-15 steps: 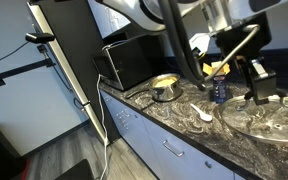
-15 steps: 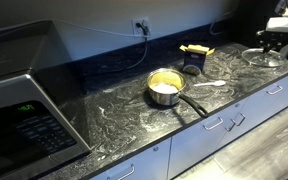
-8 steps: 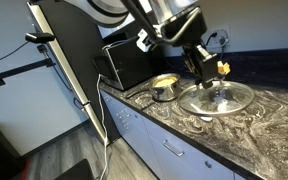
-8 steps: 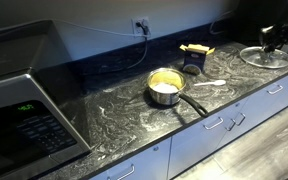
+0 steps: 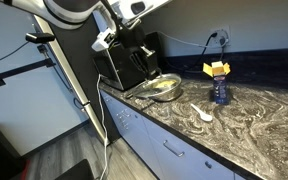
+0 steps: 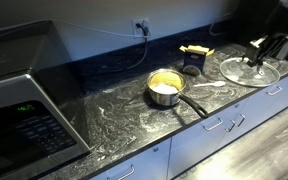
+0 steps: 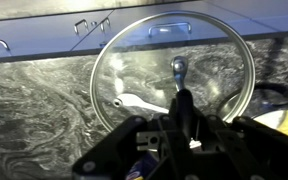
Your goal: Cover the pot and move it to the right
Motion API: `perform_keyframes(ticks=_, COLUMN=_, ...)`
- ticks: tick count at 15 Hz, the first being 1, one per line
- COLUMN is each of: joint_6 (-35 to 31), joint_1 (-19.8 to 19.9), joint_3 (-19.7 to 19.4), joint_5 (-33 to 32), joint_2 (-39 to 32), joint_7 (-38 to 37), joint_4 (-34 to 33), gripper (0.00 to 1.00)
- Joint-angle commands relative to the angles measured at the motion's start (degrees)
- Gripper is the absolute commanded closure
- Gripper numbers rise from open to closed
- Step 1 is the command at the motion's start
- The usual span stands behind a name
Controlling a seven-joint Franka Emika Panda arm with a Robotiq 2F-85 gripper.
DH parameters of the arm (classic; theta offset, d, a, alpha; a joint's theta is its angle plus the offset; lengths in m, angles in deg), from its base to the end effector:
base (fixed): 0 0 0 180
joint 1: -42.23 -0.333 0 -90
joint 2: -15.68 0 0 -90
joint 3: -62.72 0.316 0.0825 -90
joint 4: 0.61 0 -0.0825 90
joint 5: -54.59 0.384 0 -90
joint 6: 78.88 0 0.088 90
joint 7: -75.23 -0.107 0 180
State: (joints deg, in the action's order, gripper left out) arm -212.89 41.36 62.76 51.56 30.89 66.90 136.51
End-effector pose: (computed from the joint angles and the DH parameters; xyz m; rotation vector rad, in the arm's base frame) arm 0.4747 0.0067 0.4405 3.0954 -0.1499 0.3326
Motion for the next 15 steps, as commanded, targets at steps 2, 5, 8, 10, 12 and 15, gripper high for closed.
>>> perform_keyframes(ticks=2, joint_6=2.6, joint_1=-4.8, joint_3=2.3, joint_5=4.3, joint_2=3.8, joint_7=10.5, joint_4=1.9, gripper=0.98)
perform_keyframes(ticks=5, joint_6=1.6, joint_1=-4.5, joint_3=3.0, joint_5=3.7, joint_2=1.5, joint_7=9.1, joint_4=1.0, gripper=0.91)
perform_keyframes(ticks=8, joint_6=1.6, joint_1=-4.1, joint_3=2.9, joint_5=3.6, joint_2=0.9, joint_7=8.9, joint_4=1.0, gripper=0.91)
perform_keyframes(ticks=10, joint_6=1.5, joint_1=-4.0, joint_3=2.9, joint_5=3.6, joint_2=-0.1, joint_7=8.7, joint_4=0.4, gripper=0.98)
perform_keyframes(ticks=12, joint_6=0.2, joint_1=-5.3, joint_3=3.4, joint_5=5.6, joint_2=-2.6, joint_7=9.7, joint_4=-2.6, gripper=0.98)
perform_keyframes(ticks=15, joint_6=0.2, joint_1=-6.3, joint_3=5.3, joint_5=4.7, joint_2=-6.3, joint_7=8.8, joint_4=-8.2, gripper=0.98)
